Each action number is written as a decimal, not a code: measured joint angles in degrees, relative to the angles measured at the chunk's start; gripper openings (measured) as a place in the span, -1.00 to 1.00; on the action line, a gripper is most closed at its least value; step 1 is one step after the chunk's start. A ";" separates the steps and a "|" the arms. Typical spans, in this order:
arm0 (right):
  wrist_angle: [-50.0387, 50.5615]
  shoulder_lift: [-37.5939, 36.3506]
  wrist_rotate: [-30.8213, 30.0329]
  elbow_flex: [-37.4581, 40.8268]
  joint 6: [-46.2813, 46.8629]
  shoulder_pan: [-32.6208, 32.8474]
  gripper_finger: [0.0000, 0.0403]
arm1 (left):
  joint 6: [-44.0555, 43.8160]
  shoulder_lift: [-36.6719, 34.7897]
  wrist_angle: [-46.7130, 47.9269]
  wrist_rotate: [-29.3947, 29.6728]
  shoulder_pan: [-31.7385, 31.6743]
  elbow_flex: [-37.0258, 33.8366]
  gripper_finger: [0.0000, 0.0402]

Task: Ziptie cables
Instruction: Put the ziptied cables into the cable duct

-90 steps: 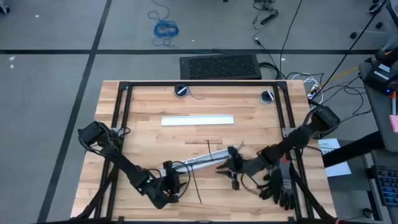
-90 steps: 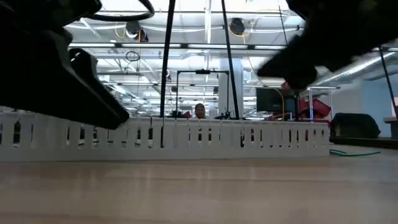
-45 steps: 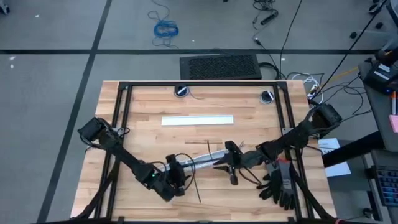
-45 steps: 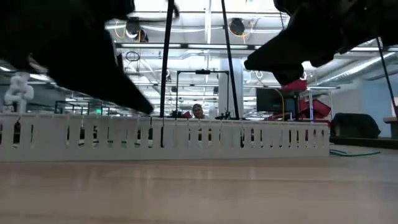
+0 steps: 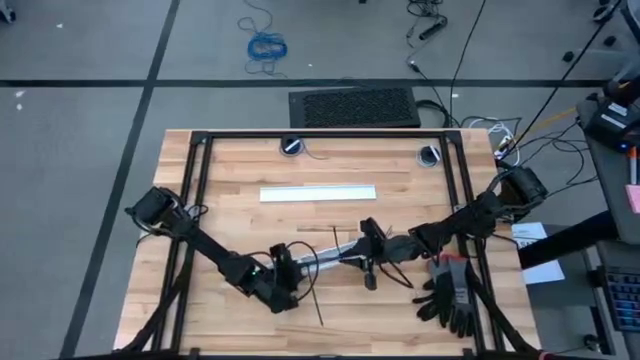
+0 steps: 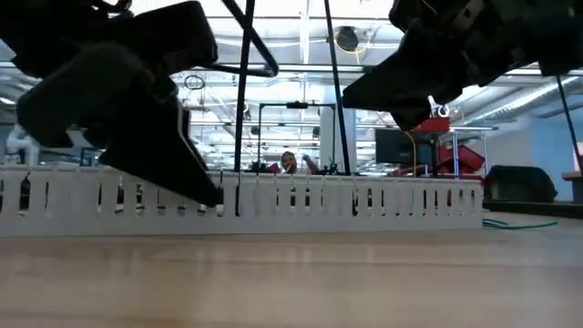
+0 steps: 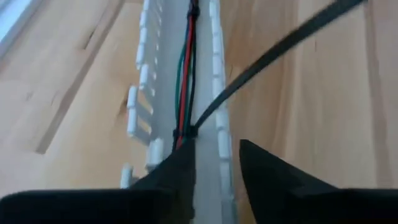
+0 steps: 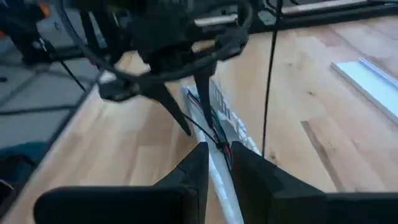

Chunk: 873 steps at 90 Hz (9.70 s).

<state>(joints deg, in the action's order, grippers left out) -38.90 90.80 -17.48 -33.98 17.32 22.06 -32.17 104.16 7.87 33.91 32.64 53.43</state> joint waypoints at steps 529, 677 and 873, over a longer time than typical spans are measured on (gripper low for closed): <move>36.91 31.58 -21.64 -34.93 -1.98 12.10 -1.00 | -13.91 11.37 -31.64 -16.63 -4.57 -3.87 -1.00; 39.07 22.56 -13.35 -35.08 5.64 9.90 -1.00 | -7.55 11.37 -32.14 -18.99 -4.28 -3.85 -1.00; 47.15 7.52 -32.66 -34.97 5.36 25.94 -0.26 | -8.80 1.31 -21.06 -31.56 0.36 -3.82 -0.24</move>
<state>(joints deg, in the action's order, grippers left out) 8.25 98.32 -50.15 -68.95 22.68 48.00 -40.98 105.47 -13.19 2.35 33.00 49.61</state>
